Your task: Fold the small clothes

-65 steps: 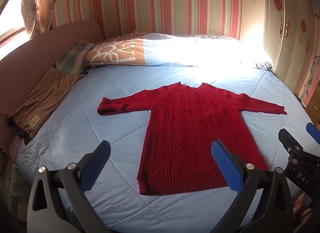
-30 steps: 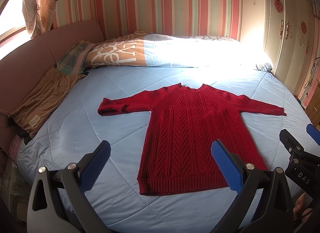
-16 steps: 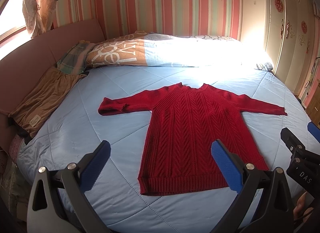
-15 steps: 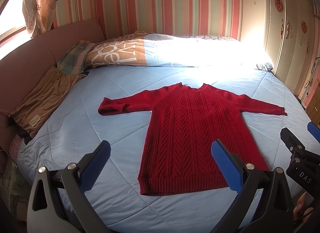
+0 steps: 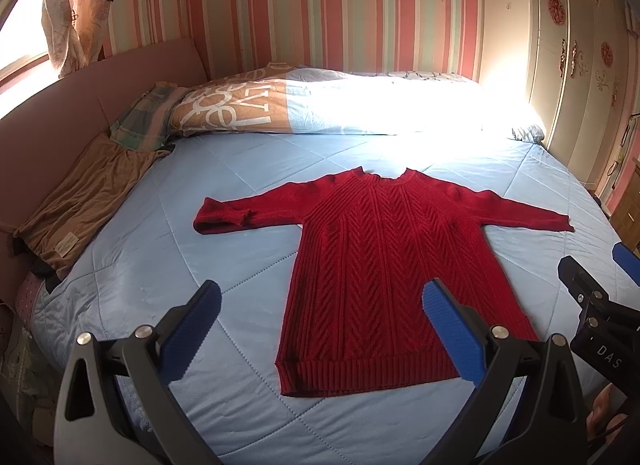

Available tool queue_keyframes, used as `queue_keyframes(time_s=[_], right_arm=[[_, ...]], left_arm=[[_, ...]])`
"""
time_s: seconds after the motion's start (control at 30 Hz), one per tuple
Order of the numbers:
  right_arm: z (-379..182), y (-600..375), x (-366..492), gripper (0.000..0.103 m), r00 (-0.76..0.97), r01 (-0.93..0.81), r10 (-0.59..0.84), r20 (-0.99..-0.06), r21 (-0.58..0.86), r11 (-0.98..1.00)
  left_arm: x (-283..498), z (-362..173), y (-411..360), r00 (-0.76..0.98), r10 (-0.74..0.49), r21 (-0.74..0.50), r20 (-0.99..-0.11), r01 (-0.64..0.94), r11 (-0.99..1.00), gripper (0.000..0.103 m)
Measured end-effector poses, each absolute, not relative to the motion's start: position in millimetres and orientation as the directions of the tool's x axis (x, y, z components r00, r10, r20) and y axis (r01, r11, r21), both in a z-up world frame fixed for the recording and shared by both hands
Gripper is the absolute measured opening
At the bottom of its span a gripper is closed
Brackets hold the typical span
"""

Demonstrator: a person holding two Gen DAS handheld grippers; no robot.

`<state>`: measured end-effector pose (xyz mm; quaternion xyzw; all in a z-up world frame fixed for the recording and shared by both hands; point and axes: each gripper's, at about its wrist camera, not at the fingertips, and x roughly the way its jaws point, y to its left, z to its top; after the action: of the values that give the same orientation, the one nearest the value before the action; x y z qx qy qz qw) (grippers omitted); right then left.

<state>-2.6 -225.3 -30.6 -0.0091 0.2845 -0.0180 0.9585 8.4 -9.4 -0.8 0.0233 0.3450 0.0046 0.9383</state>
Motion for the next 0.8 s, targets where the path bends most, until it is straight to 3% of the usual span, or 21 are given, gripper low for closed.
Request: queue_keyframes(time_s=[0.8], right_arm=[[-45.1, -209.5, 61.9, 0.100, 0.818, 0.010, -0.022, -0.575, -0.023, 1.000]], left_arm=[[85.9, -15.6, 13.7, 0.745, 0.002, 0.018, -0.667, 0.013, 1.000, 0.101]])
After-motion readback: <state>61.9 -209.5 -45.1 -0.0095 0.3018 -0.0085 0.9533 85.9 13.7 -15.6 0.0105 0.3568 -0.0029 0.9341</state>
